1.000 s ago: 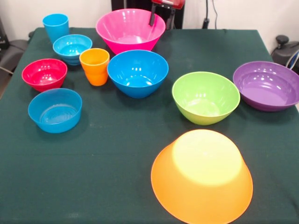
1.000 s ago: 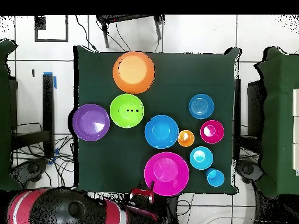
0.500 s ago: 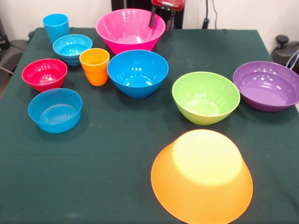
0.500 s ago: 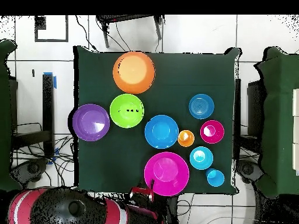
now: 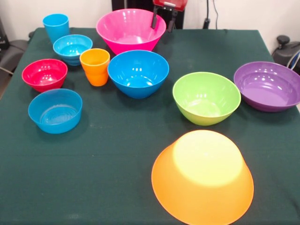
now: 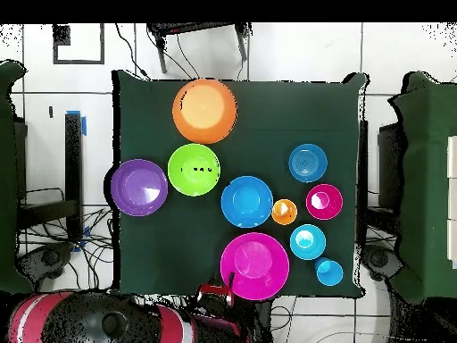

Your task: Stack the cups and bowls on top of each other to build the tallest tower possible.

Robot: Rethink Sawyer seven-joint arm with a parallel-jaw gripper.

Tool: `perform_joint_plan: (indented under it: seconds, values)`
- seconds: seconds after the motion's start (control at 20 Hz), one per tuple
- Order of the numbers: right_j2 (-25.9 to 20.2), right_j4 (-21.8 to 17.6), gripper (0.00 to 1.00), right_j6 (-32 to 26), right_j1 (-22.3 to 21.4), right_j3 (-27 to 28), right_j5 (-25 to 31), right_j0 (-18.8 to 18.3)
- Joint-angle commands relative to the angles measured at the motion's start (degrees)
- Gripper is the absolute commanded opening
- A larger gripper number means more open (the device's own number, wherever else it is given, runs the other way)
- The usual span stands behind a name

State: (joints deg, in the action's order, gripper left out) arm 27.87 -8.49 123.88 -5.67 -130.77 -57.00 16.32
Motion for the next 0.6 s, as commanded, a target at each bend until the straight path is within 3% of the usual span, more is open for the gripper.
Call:
perform_joint_plan:
  seconds: [0.05,0.6]
  values:
    - [-6.9,-0.1,1.00,3.0,-1.2,8.7,8.2,1.1]
    - [-6.7,-1.7,1.00,2.1,-1.0,10.9,11.3,0.9]
